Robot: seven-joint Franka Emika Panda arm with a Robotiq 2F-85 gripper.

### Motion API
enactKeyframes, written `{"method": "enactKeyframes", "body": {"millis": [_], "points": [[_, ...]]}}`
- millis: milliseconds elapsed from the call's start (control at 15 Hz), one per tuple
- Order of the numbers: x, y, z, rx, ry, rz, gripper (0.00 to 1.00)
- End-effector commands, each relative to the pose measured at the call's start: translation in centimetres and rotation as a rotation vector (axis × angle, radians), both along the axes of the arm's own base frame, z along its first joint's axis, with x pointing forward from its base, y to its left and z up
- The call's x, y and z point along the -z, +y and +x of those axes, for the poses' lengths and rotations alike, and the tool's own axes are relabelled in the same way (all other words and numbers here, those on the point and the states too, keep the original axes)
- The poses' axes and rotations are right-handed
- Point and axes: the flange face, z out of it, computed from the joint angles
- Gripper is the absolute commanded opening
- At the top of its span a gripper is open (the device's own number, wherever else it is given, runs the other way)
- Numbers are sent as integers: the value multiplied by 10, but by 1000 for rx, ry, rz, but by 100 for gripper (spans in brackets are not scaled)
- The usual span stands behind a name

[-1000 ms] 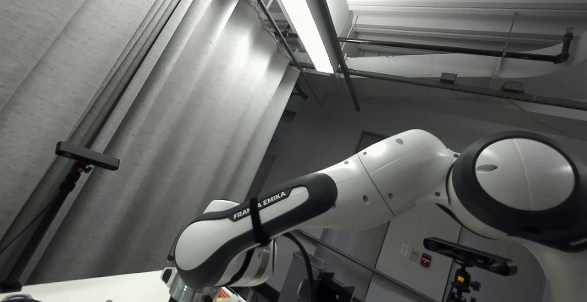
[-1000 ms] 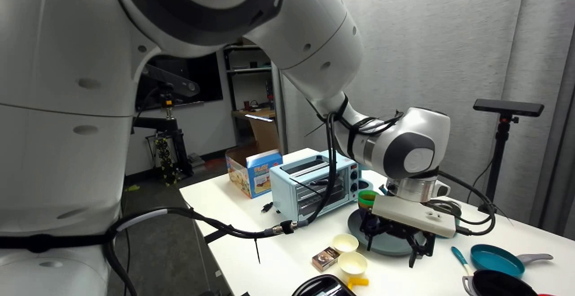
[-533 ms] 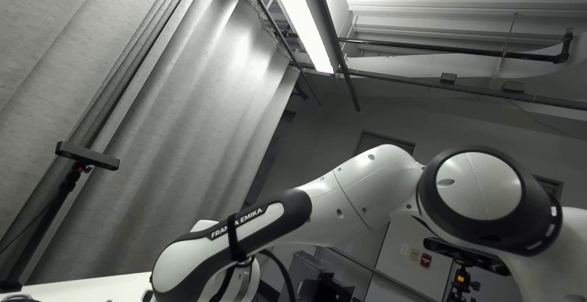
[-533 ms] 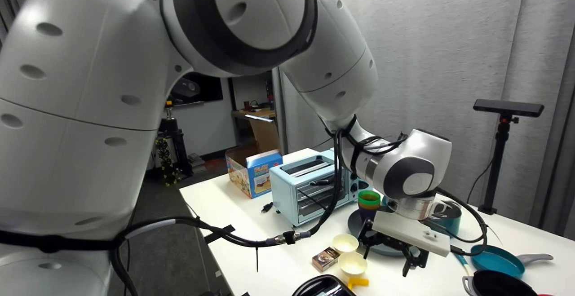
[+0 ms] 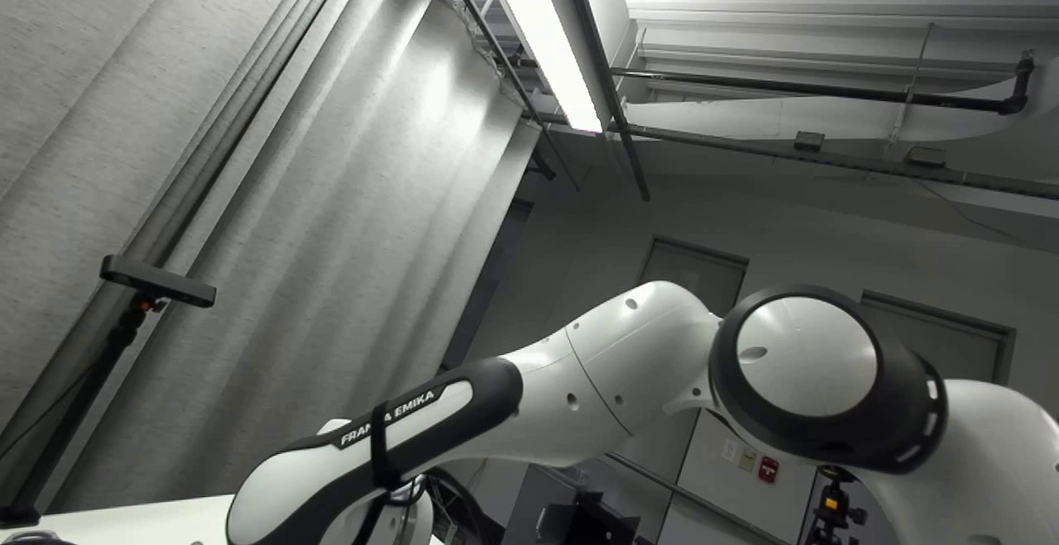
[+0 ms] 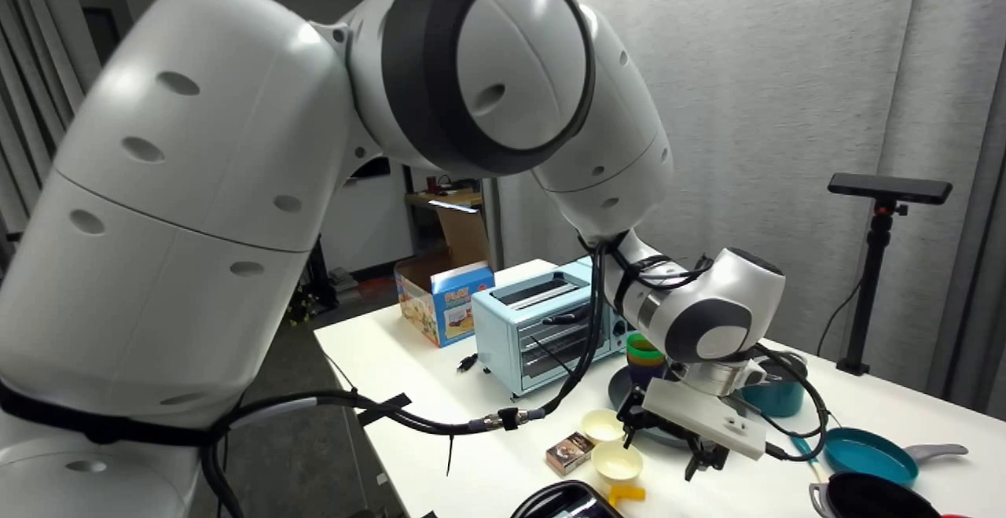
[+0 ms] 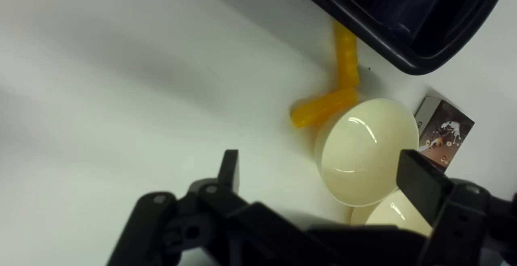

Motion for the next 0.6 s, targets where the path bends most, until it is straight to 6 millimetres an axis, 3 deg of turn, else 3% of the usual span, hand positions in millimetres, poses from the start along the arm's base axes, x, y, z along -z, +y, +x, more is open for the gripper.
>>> {"method": "enactKeyframes", "body": {"millis": [0, 400, 467, 533], "points": [[17, 5, 11, -7, -7, 35, 100], [44, 23, 9, -33, 37, 51, 92], [47, 25, 9, -35, 40, 52, 86], [49, 25, 9, -35, 43, 53, 68]]}}
